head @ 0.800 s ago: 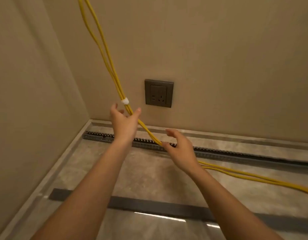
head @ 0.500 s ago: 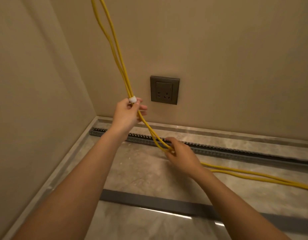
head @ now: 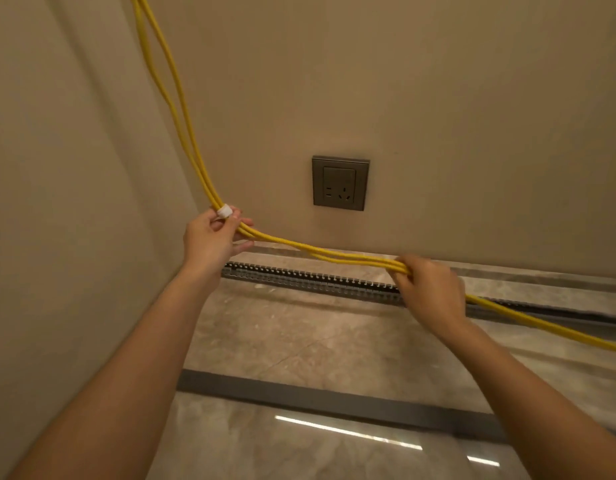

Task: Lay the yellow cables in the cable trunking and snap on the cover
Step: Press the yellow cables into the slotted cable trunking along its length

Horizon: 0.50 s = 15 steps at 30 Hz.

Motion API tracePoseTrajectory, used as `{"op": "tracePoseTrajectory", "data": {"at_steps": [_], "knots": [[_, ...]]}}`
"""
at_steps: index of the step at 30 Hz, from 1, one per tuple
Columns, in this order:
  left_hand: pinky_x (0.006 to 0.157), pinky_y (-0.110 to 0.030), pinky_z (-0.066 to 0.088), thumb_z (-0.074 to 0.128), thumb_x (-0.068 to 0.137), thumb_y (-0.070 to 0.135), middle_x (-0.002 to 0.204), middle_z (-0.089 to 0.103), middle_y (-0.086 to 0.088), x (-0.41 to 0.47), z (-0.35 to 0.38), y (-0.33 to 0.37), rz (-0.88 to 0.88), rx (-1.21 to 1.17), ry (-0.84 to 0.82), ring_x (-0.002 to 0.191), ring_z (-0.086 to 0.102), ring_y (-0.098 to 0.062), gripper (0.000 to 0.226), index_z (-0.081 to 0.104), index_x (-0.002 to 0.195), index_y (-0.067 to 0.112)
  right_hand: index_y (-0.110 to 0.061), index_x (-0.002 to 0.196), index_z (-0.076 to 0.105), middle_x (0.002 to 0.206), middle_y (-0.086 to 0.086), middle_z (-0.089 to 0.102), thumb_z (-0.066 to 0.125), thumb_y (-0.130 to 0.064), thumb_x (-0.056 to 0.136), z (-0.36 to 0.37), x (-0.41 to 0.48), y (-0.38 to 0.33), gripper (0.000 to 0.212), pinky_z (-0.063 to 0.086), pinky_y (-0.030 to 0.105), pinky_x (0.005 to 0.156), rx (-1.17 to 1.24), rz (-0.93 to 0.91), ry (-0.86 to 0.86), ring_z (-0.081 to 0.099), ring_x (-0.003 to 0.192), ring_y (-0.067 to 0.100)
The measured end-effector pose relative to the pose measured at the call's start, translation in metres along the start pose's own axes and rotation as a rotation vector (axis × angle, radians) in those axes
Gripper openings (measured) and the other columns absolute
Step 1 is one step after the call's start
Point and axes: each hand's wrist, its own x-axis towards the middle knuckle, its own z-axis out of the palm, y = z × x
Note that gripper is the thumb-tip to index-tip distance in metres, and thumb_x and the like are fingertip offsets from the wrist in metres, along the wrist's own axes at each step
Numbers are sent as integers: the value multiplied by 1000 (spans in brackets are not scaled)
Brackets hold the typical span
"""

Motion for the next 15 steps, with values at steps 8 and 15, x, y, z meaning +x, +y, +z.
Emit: {"op": "tracePoseTrajectory", "data": {"at_steps": [8,15], "knots": [[59,-23,58,54,93,10,87,62,-11,25,-24,1,-47,-44,157,72,62,-15,3,54,92,7,-14,102,63,91,9,63,56,-22,89,14,39,-35,17,42,32,64,127,-99,-100,55,80,26],[55,-22,57,54,92,7,91,60,-16,35,-36,-8,-20,69,244,69,61,-15,20,57,108,-4,-20,126,50,120,8,51,61,-32,84,76,31,-47,45,38,33,90,-18,-159,-318,42,114,27]]}}
